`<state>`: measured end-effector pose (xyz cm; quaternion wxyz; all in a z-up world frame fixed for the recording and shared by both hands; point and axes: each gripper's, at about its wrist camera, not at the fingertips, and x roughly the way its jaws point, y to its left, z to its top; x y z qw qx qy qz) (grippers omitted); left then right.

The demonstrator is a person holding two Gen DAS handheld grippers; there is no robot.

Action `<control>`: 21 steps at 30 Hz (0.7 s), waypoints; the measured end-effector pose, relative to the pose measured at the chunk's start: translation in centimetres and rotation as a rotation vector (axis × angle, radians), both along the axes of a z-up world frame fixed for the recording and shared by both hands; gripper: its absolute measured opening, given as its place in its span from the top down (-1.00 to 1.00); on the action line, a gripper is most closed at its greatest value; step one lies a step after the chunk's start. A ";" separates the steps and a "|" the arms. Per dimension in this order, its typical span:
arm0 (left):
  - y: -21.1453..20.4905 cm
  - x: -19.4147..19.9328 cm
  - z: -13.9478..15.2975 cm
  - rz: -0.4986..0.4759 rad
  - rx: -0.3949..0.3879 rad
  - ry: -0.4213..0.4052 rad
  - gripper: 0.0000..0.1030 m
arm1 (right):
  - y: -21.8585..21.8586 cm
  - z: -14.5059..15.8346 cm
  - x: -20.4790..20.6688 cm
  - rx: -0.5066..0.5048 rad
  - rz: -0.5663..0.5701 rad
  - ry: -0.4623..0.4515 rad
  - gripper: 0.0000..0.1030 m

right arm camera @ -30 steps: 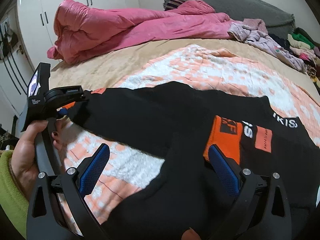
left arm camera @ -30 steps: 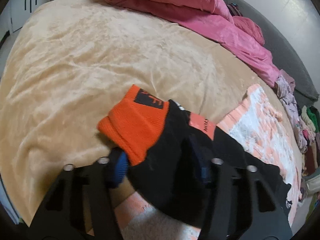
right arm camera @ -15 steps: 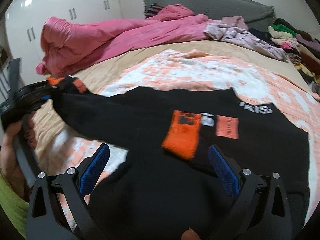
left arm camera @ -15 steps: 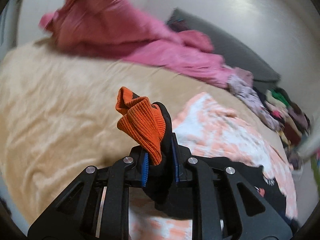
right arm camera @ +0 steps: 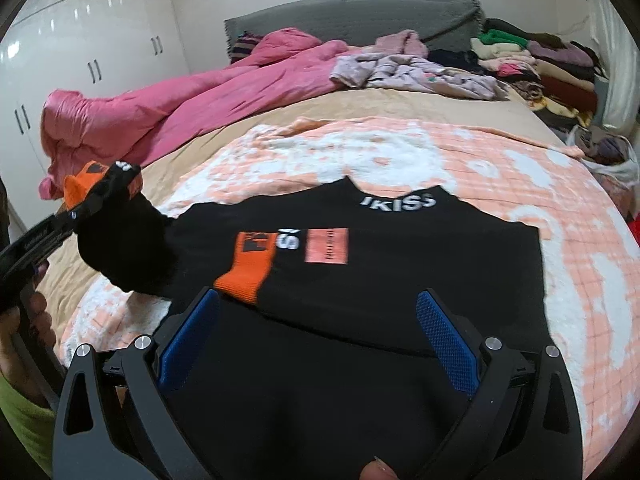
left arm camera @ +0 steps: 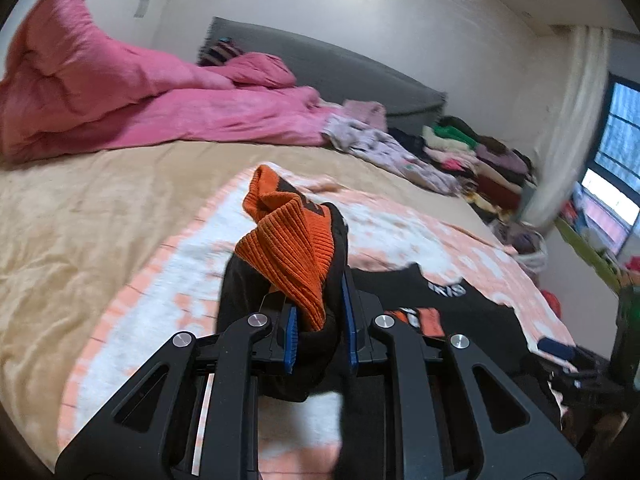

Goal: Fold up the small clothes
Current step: 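Lift the cuff with the left tool and carry it across the chest toward the right tool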

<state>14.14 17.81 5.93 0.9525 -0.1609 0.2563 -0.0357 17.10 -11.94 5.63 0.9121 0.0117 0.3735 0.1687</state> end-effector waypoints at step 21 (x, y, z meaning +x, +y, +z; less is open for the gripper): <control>-9.6 1.1 -4.3 -0.336 0.120 0.092 0.46 | -4.7 0.5 0.7 0.084 -0.097 0.012 -0.91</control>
